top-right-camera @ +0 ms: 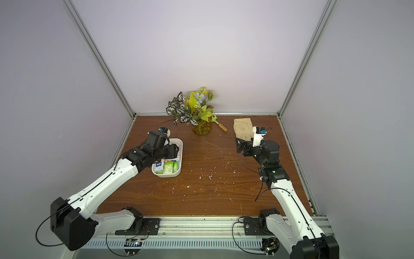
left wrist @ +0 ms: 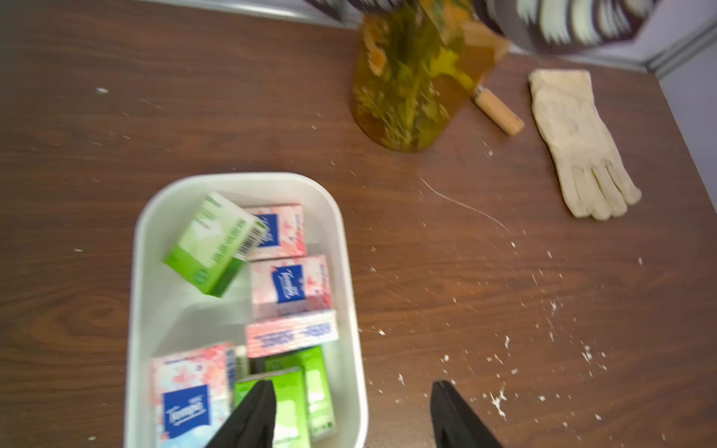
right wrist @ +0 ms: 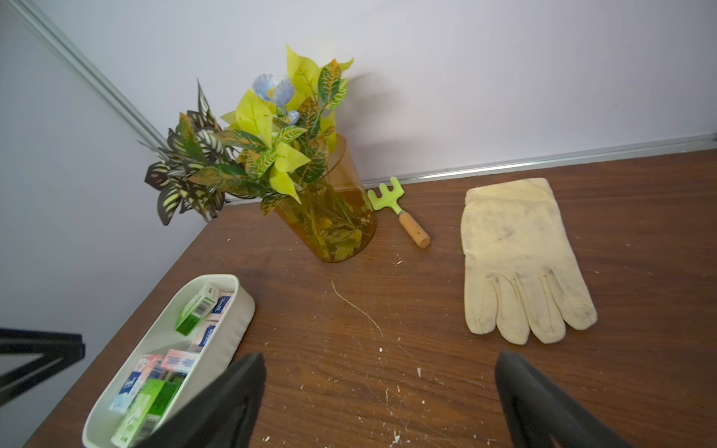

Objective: Take the pocket tissues out of the storage box
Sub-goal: Move the storage box to the center of the board, then pick up the pocket tissues from the storage box.

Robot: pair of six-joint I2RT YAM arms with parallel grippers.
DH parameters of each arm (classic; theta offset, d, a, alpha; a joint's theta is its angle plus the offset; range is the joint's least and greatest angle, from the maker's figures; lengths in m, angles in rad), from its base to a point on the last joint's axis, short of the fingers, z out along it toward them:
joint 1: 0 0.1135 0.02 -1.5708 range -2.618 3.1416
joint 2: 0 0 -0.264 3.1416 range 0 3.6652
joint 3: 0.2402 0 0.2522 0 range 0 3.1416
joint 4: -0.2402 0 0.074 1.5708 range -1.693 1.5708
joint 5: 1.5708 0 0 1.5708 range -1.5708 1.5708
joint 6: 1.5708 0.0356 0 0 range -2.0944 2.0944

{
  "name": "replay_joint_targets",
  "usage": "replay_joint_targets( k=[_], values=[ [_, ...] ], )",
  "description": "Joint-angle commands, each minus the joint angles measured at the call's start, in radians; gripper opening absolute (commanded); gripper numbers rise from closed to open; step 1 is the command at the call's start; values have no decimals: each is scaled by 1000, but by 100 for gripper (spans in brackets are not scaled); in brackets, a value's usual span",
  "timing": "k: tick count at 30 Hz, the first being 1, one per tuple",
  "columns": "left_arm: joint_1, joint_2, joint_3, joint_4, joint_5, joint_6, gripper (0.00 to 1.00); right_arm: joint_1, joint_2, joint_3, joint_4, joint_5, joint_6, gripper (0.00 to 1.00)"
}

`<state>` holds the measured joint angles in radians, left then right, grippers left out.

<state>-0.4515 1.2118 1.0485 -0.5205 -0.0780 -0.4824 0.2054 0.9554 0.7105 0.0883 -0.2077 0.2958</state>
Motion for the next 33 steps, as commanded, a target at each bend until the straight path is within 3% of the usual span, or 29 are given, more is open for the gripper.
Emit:
replay_joint_targets(
  k=[1,9,15,26,33],
  values=[
    [102,-22,10,-26,13,64,62,68,44,80,-55,40,-65,99],
    [428,-58,-63,102,211,73,65,213,186,238,-146,44,-111,94],
    [548,7,-130,198,300,64,66,334,324,400,-260,48,-177,88],
    [563,210,-175,306,279,71,61,576,609,660,-365,79,-294,83],
    [563,326,-162,351,428,105,45,671,838,895,-481,49,-380,76]
  ],
)
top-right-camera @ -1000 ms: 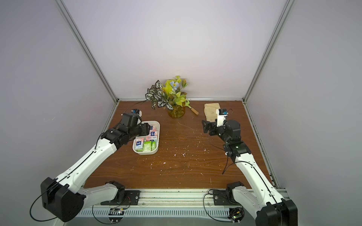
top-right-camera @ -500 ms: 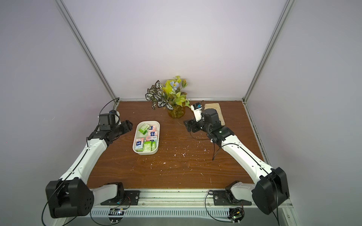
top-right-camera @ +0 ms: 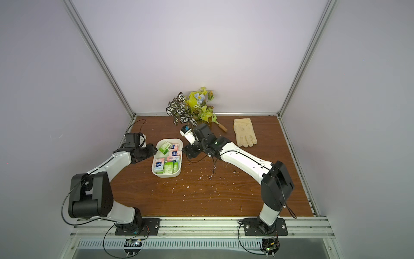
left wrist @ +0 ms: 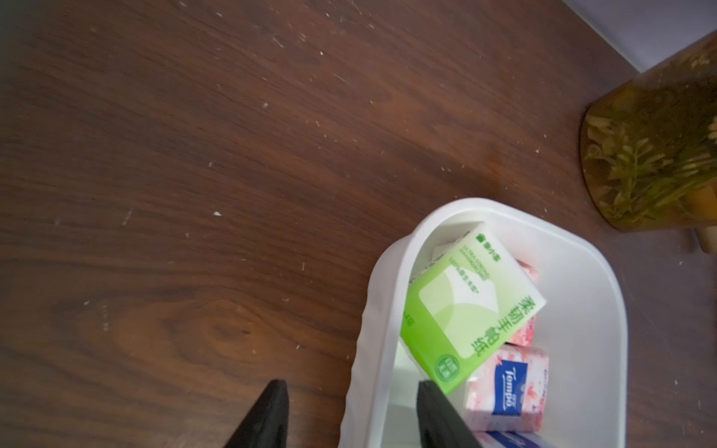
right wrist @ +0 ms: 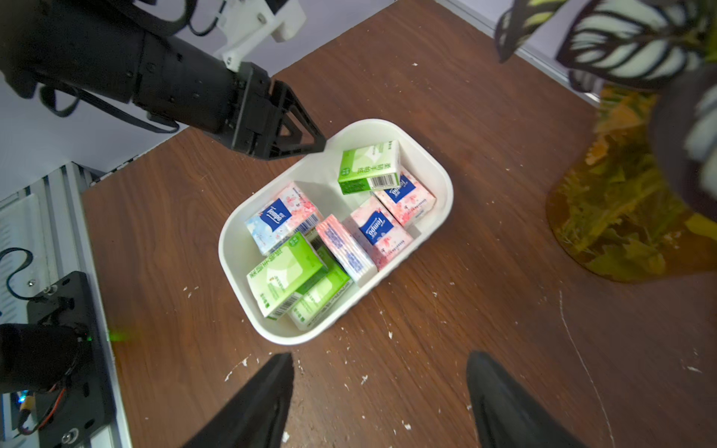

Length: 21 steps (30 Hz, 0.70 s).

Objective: Take the pocket tissues out of the storage box
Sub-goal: Pick up the pocket tissues from the storage box.

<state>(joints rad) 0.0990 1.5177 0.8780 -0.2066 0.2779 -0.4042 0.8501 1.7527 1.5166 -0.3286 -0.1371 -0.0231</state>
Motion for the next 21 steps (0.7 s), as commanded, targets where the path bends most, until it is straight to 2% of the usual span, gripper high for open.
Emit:
replay_joint_targets(
  k=[1,5,9,14,21],
  values=[
    [13,32,10,41,78,29,43,38,78,127,-85,-29,-75,75],
    [13,64,16,45,92,34,31,76,219,283,-178,-36,-130,70],
    [12,74,16,52,104,41,24,94,336,412,-241,-20,-164,66],
    [13,92,19,60,137,53,22,99,463,577,-328,-1,-216,60],
    [13,110,24,70,159,61,18,97,584,739,-442,46,-296,58]
  ],
)
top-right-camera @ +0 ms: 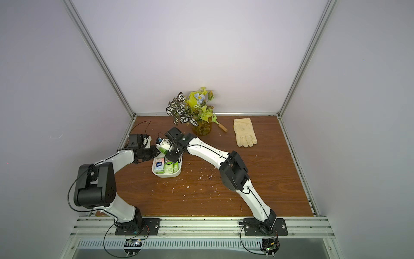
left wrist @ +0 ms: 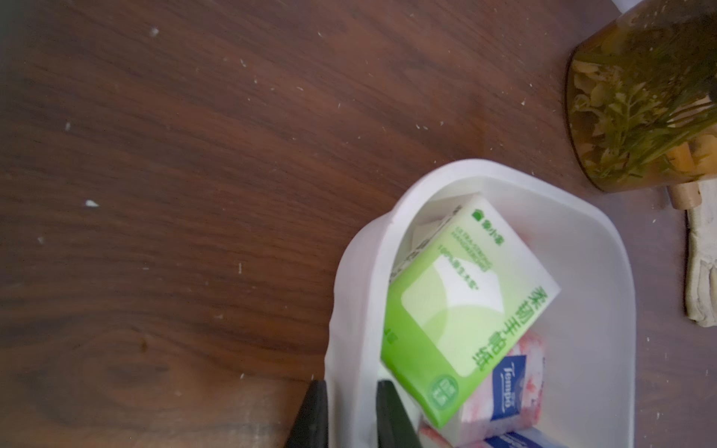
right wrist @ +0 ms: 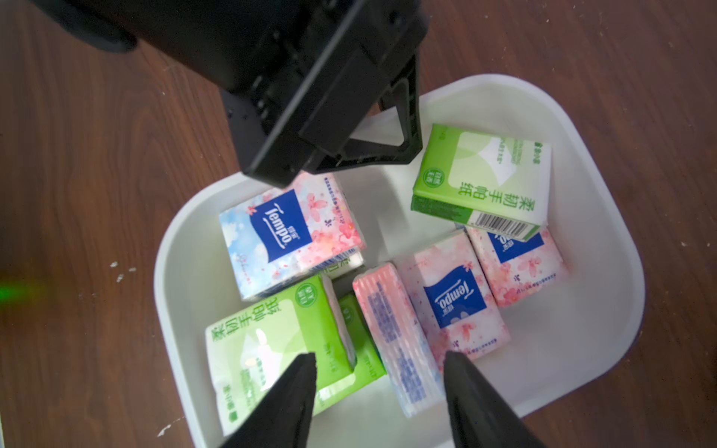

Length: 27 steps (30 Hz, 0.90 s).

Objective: Take the pocket tissues out of the storage box
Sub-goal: Pick up the pocket tissues from the storage box.

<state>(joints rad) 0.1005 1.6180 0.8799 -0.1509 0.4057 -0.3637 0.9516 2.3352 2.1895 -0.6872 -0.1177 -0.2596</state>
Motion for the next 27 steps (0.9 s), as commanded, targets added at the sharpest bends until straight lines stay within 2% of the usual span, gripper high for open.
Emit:
replay_joint_targets(
  k=[1,11,27],
  values=[
    [10,11,23,14,33,22,18,-3,17,82,-97,32,-68,57],
    [11,19,35,13,40,28,16,-10,97,174,-180,78,-130,47],
    [11,23,34,15,51,27,15,-10,192,252,-193,62,-141,42]
  ],
)
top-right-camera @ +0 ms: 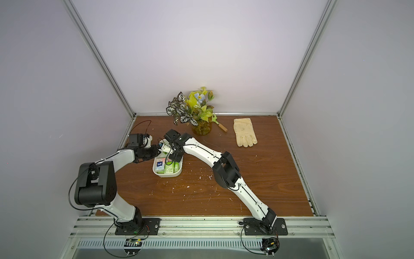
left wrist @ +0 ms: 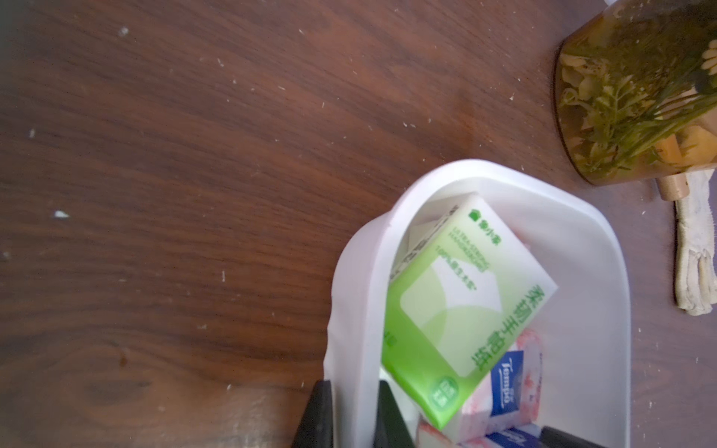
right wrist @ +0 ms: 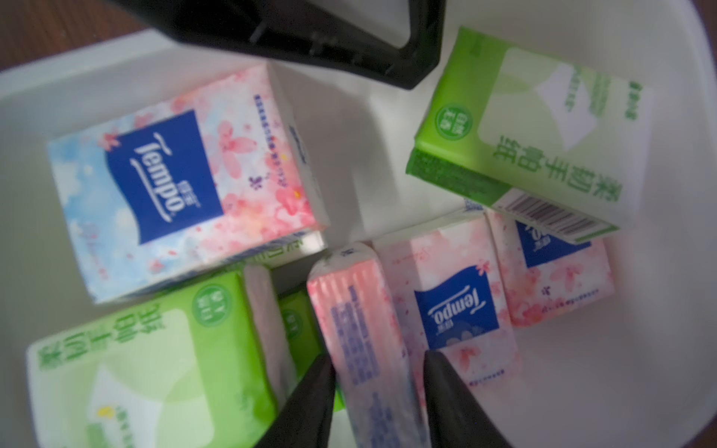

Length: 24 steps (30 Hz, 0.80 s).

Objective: Take the pocket tissues out of the storage box
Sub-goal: Pick up the pocket tissues from the storage box.

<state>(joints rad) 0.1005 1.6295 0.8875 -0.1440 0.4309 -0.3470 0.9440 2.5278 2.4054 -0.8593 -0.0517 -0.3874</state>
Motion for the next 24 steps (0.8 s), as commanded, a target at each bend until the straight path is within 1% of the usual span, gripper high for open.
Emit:
replay_joint_targets(
  k=[1,4,7,13,16,20,22,24],
  values=[
    [10,12,27,8,25,11,15,-2,0,37,-21,-10,-13,42],
    [11,10,28,9,29,11,15,-2,-2,37,-22,-14,-8,37],
    [11,10,26,10,29,9,16,-2,-20,38,-23,-20,2,29],
    [11,-4,25,12,32,3,25,-3,-91,32,-12,-18,43,21],
    [11,-29,29,2,30,4,34,-2,-149,9,14,-7,79,20],
    [10,-72,52,-41,3,14,44,-4,-262,-85,98,0,137,19],
    [11,-96,67,-67,-14,19,50,-4,-330,-163,149,7,170,20],
    [11,-125,79,-87,-29,25,54,-6,-404,-254,208,7,212,19]
  ],
)
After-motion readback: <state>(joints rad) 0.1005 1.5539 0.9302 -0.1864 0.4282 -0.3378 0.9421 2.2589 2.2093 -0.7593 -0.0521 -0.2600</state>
